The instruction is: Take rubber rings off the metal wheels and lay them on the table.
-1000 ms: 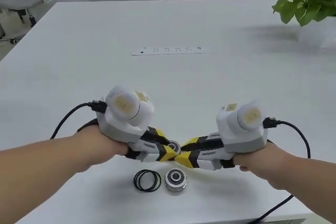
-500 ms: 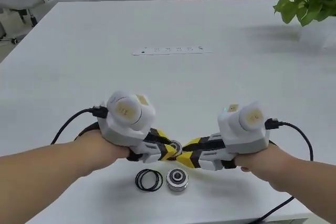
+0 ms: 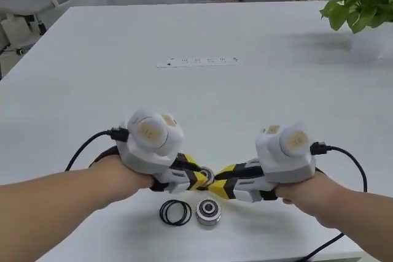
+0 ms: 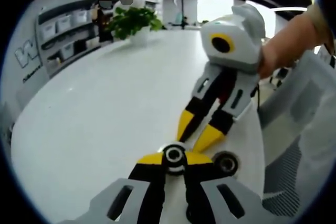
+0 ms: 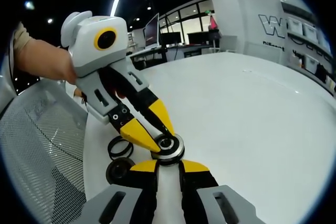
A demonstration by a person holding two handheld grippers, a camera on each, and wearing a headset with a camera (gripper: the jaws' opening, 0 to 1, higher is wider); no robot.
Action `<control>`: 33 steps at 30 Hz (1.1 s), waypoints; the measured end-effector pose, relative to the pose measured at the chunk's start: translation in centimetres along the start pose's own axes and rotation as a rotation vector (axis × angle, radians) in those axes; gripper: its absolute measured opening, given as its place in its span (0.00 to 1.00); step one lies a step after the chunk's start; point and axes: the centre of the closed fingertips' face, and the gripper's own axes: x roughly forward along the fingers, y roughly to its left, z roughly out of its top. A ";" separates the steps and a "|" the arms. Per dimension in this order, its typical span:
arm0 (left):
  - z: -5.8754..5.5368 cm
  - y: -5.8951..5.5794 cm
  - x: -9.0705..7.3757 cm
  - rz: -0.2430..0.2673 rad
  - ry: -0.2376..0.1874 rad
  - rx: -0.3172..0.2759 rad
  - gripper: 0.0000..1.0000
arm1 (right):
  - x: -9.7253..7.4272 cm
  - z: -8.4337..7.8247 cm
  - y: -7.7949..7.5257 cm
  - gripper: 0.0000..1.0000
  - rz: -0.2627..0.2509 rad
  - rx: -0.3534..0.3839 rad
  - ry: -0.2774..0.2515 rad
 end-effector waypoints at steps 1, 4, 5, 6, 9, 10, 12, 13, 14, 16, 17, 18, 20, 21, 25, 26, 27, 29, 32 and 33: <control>0.0 0.0 0.0 0.000 0.001 0.001 0.13 | -0.1 -0.1 -0.2 0.07 -0.013 -0.009 0.005; 0.0 -0.1 0.0 0.001 0.003 -0.002 0.13 | -0.2 0.0 -0.2 0.02 -0.009 0.003 -0.003; 0.0 -0.1 0.0 0.002 0.003 -0.003 0.13 | -0.2 0.0 -0.2 0.02 -0.011 0.002 -0.003; 0.0 -0.1 0.0 0.003 0.003 -0.003 0.13 | -0.2 0.0 -0.2 0.02 -0.012 0.005 -0.003; 0.0 0.0 0.0 0.008 0.002 -0.003 0.13 | -0.2 0.0 -0.4 0.01 -0.028 0.064 -0.008; 0.0 0.0 0.0 0.010 0.002 -0.004 0.13 | -0.2 0.0 -0.5 0.00 -0.030 0.081 -0.012; 0.0 0.0 0.0 0.014 0.002 -0.002 0.13 | -0.2 0.0 -0.6 0.00 -0.034 0.150 -0.031; 0.0 -0.1 0.0 0.015 0.004 0.000 0.13 | -0.2 -0.1 -0.6 0.00 -0.033 0.174 -0.036; 0.0 -0.1 0.0 0.015 0.008 0.005 0.13 | -0.3 -0.1 -0.8 0.00 -0.038 0.195 -0.039; 0.0 -0.1 0.0 0.016 0.011 0.006 0.13 | -0.3 -0.1 -0.8 0.00 -0.035 0.209 -0.044; 0.0 -0.1 0.0 0.017 0.011 0.007 0.13 | -0.4 -0.1 -0.8 0.00 -0.036 0.219 -0.047; -0.1 -0.2 0.0 0.019 0.013 0.007 0.13 | -0.4 -0.1 -0.8 0.00 -0.037 0.239 -0.054; -0.1 -0.2 0.0 0.020 0.014 0.008 0.13 | -0.4 -0.1 -0.9 0.00 -0.038 0.259 -0.059; -0.1 -0.2 0.0 0.018 0.015 0.008 0.13 | -0.5 -0.1 -0.9 0.00 -0.038 0.260 -0.057; -0.2 -0.3 -0.1 0.003 0.024 0.010 0.12 | -0.6 0.0 -0.9 0.00 -0.041 0.265 -0.055; -0.2 -0.3 -0.1 0.002 0.026 0.012 0.12 | -0.6 0.0 -0.9 0.00 -0.042 0.267 -0.055; -0.2 -0.4 -0.1 0.002 0.028 0.013 0.12 | -0.7 0.0 -0.9 0.00 -0.043 0.274 -0.055; -0.2 -0.4 -0.2 0.003 0.034 0.016 0.12 | -0.8 0.1 -1.0 0.00 -0.042 0.297 -0.069; -0.2 -0.5 -0.2 0.006 0.038 0.018 0.12 | -0.9 0.3 -0.9 0.00 -0.041 0.311 -0.076; -0.2 -0.5 -0.2 0.006 0.039 0.018 0.12 | -1.0 0.3 -0.9 0.00 -0.043 0.317 -0.080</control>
